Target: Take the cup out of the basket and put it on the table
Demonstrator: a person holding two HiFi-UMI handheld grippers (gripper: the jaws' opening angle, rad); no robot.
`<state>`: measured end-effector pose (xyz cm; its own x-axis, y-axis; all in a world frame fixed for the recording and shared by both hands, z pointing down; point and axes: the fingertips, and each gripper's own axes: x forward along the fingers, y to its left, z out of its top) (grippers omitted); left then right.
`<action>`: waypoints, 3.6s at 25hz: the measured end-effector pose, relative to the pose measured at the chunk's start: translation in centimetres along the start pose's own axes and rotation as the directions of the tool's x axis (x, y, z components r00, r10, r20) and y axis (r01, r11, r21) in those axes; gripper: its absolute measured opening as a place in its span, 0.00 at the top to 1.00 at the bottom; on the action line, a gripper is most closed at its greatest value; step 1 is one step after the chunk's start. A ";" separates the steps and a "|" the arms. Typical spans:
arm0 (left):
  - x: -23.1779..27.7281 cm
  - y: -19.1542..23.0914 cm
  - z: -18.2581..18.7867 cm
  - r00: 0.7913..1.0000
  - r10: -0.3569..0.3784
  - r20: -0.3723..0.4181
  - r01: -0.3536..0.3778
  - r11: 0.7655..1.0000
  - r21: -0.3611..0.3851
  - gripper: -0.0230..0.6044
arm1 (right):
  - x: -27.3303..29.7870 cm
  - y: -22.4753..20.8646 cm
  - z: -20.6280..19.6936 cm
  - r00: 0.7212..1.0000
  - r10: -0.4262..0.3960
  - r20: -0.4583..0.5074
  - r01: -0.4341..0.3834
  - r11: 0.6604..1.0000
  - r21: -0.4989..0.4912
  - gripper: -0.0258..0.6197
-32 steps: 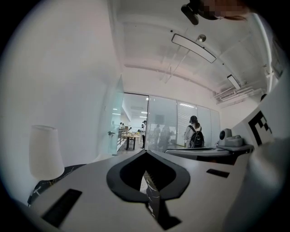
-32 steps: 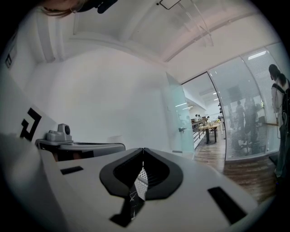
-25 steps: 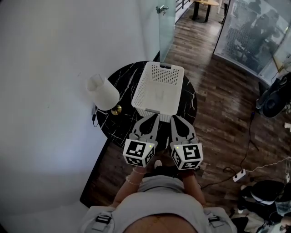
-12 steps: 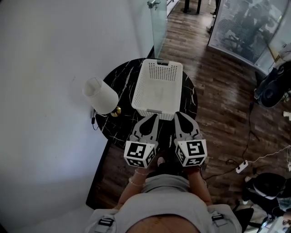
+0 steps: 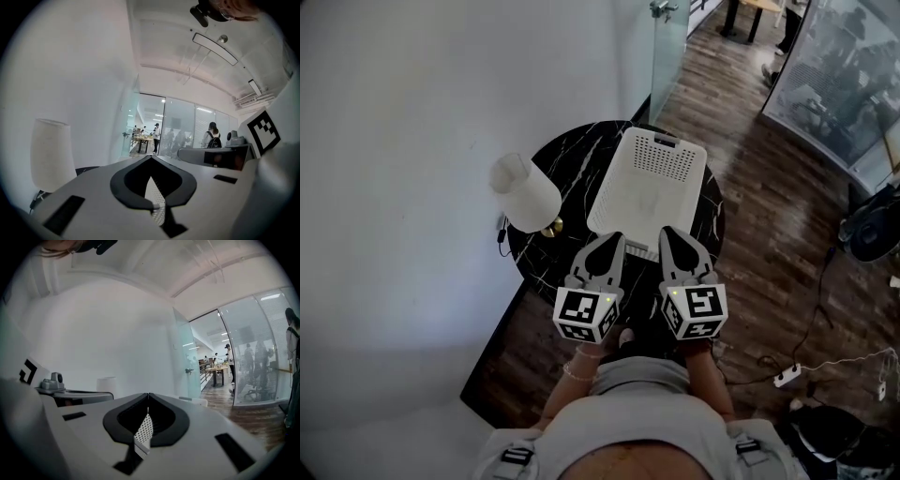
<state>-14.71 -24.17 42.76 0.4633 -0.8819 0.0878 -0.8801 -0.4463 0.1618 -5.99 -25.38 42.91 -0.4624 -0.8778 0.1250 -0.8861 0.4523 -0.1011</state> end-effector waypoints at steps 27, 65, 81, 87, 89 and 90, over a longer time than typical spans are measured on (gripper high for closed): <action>14.4 1.6 -2.6 0.981 0.059 -0.186 -0.047 0.996 0.071 0.96 | 6.2 -12.6 1.1 1.000 -0.008 -0.011 0.009 0.996 0.090 0.94; 25.6 8.2 -19.8 0.698 0.025 -0.715 0.066 0.993 0.099 0.80 | 12.4 -18.8 -0.7 0.995 -0.018 -0.096 0.033 0.987 0.158 0.94; 26.3 8.7 -23.1 0.617 -0.001 -0.787 0.058 0.997 0.044 0.80 | 10.8 -20.6 -1.4 0.991 -0.072 -0.114 0.091 0.981 0.172 0.94; 26.2 8.4 -23.3 0.609 0.026 -0.793 0.062 0.995 0.079 0.84 | 10.0 -21.2 -1.3 0.990 -0.090 -0.111 0.109 0.978 0.179 0.94; 26.1 8.5 -23.1 0.615 0.033 -0.788 0.073 0.992 0.099 0.85 | 9.9 -21.2 -1.3 0.990 -0.093 -0.110 0.112 0.977 0.179 0.94; 26.1 8.5 -23.1 0.617 0.034 -0.786 0.077 0.992 0.102 0.85 | 9.8 -21.2 -1.2 0.990 -0.095 -0.109 0.113 0.977 0.179 0.94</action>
<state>-7.73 -47.42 69.08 0.3375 -0.4393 0.8325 -0.8480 -0.5257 0.0664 8.23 -43.37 47.50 -0.3772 -0.8944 0.2405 -0.9126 0.3146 -0.2613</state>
